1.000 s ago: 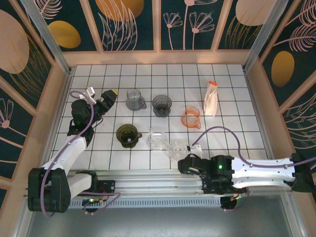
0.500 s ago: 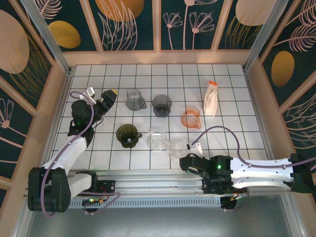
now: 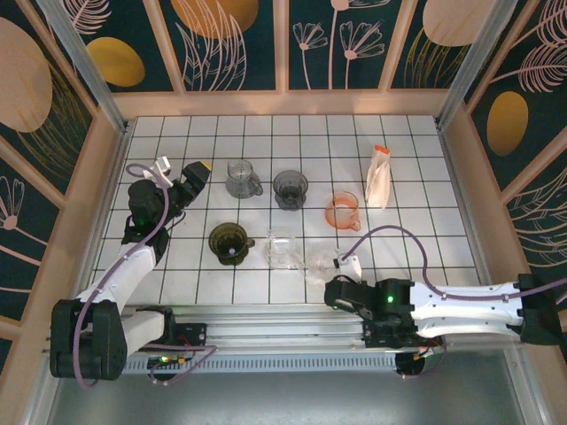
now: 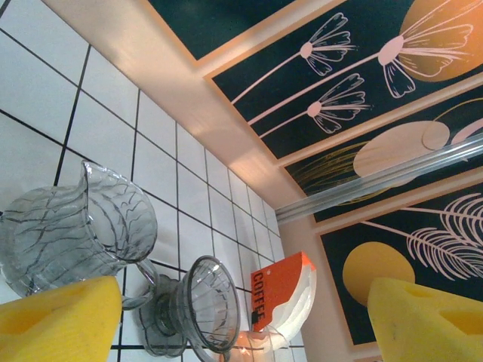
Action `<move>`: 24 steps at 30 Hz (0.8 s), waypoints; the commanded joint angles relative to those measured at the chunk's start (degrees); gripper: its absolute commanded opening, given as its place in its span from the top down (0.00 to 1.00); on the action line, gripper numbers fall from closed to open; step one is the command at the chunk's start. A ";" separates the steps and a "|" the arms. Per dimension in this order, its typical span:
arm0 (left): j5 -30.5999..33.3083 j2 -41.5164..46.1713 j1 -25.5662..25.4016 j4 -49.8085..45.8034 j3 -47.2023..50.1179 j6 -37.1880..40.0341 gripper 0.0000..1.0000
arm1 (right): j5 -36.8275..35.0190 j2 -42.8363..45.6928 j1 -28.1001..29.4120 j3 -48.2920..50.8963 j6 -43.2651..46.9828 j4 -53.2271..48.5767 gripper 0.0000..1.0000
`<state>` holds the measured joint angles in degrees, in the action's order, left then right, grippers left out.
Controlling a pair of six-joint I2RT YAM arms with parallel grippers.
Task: Place the coffee filter in the dripper
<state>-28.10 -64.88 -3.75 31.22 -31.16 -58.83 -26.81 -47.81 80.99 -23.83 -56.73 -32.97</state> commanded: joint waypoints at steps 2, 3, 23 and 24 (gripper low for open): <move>-1.26 -0.33 -0.29 2.44 0.64 -0.37 0.15 | -3.54 -1.05 0.50 -1.43 -3.25 -3.04 0.84; -1.26 -0.33 -0.36 2.38 0.66 -0.25 0.15 | -3.88 -1.26 0.72 -1.83 -3.71 -3.84 0.85; 1.14 1.55 -0.29 -4.69 -1.60 3.31 0.01 | -6.81 -9.43 -0.73 -27.13 19.13 -8.79 1.00; 1.45 1.98 -0.32 -5.14 -1.70 3.53 0.01 | -5.69 -10.54 -1.99 -28.13 21.39 -7.69 1.00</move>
<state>-27.79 -64.71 -3.75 27.79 -31.18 -57.01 -33.32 -56.47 81.01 -48.73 -46.41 -45.23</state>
